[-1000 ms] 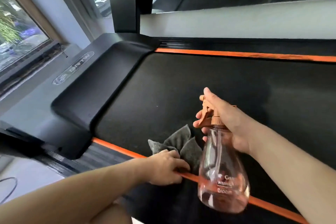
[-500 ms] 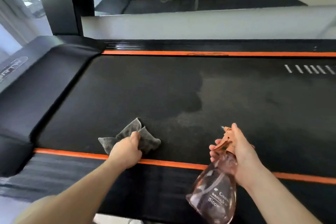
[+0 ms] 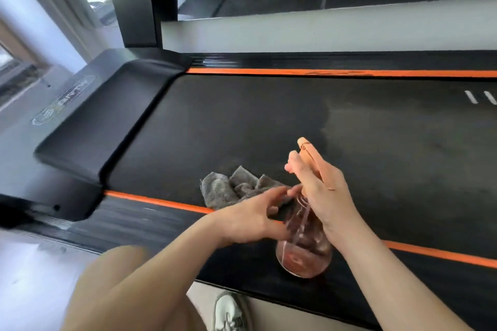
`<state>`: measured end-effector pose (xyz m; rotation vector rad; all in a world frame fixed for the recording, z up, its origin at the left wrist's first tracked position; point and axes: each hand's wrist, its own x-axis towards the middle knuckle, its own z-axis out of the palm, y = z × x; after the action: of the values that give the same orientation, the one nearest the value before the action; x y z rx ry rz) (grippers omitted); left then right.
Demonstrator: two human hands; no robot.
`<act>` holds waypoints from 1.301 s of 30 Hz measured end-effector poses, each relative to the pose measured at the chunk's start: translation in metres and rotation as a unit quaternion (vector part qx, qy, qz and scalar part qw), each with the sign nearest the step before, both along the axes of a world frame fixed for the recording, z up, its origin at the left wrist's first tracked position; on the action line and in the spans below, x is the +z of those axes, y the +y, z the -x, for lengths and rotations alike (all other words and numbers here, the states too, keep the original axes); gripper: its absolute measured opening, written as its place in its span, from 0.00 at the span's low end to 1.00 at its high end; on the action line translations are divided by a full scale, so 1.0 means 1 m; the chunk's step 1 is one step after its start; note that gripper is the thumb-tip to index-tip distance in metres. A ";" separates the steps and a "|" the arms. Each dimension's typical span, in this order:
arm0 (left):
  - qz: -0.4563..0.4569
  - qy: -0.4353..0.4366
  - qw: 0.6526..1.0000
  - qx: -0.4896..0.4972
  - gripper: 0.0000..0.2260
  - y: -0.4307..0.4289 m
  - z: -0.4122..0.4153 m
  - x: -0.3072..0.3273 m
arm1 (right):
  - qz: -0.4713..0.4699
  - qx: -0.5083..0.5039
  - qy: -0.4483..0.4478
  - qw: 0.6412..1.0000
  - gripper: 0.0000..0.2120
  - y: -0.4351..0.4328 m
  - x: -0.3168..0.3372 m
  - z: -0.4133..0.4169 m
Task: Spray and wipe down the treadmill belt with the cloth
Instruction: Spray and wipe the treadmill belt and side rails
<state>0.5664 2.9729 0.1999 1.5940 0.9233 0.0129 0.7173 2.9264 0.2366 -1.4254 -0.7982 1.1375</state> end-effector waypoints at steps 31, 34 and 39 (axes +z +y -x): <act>-0.022 0.444 0.860 0.250 0.16 0.023 0.278 0.019 | 0.022 0.149 -0.439 0.886 0.09 0.072 -0.099 0.123; -0.181 0.459 0.861 0.123 0.14 0.035 0.241 0.019 | 0.047 0.173 -0.401 0.898 0.07 0.079 -0.094 0.122; -0.250 0.259 0.932 0.048 0.17 0.069 0.150 0.013 | 0.043 0.186 -0.305 0.933 0.07 0.081 -0.084 0.121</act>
<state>0.4163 3.0416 0.2131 2.0708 1.4969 -0.1193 0.5962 3.0074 0.1530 -1.7804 -1.5231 1.0147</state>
